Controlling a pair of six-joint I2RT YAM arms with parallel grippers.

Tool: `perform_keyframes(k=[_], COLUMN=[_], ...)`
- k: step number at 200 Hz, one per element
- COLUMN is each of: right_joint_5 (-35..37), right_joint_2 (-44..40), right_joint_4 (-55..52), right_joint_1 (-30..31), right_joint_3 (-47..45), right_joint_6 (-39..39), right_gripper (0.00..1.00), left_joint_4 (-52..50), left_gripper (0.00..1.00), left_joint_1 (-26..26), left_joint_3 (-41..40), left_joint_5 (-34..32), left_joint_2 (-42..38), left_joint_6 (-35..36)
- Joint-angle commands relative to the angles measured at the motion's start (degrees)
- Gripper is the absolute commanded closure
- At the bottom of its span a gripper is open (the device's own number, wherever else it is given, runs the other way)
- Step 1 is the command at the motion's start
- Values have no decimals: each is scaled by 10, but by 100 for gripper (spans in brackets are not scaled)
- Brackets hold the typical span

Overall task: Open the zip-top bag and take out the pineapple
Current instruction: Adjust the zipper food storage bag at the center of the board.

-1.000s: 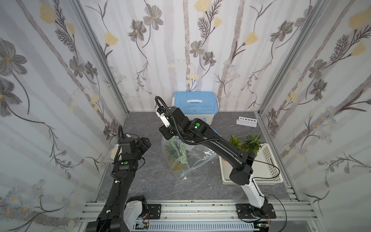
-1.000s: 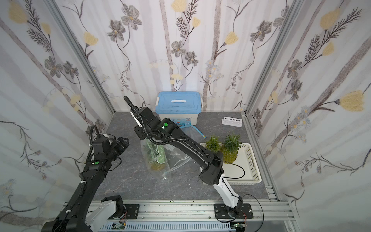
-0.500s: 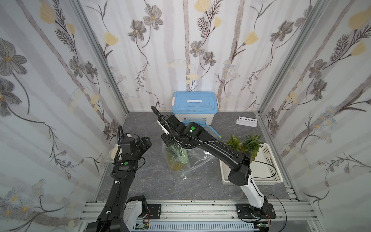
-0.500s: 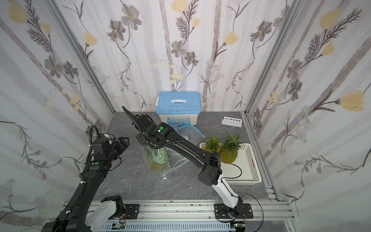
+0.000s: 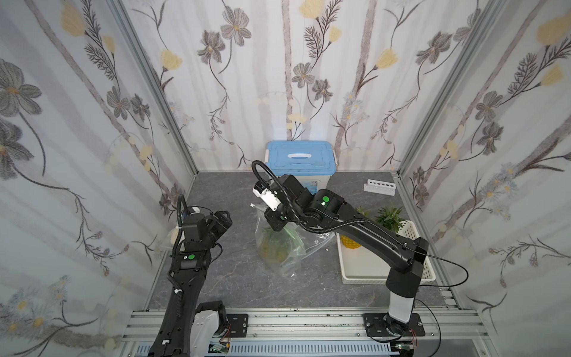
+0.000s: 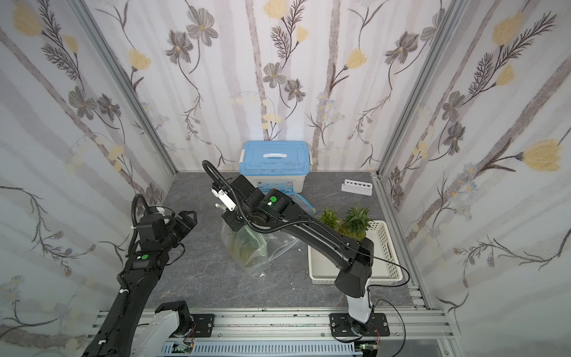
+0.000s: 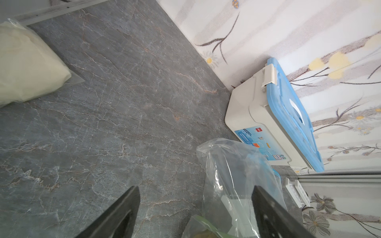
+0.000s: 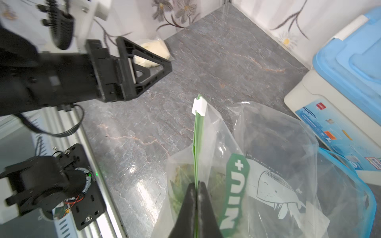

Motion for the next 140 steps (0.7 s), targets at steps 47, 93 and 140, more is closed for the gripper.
perform_keyframes(k=[47, 93, 140], right_joint_5=[-218, -243, -203], right_joint_2=[-61, -104, -119], right_joint_4=[61, 122, 121], right_joint_1=[-17, -47, -41], right_joint_3=[-62, -165, -166], right_joint_6=[-115, -106, -100], right_gripper=[100, 97, 65], left_joint_4=[-22, -14, -9], left_gripper=[11, 11, 11], left_joint_1=[1, 1, 0], left_joint_3=[-5, -6, -3], left_joint_5=[-8, 5, 22], left_joint_2=[-43, -43, -41], left_joint_6=[7, 12, 19])
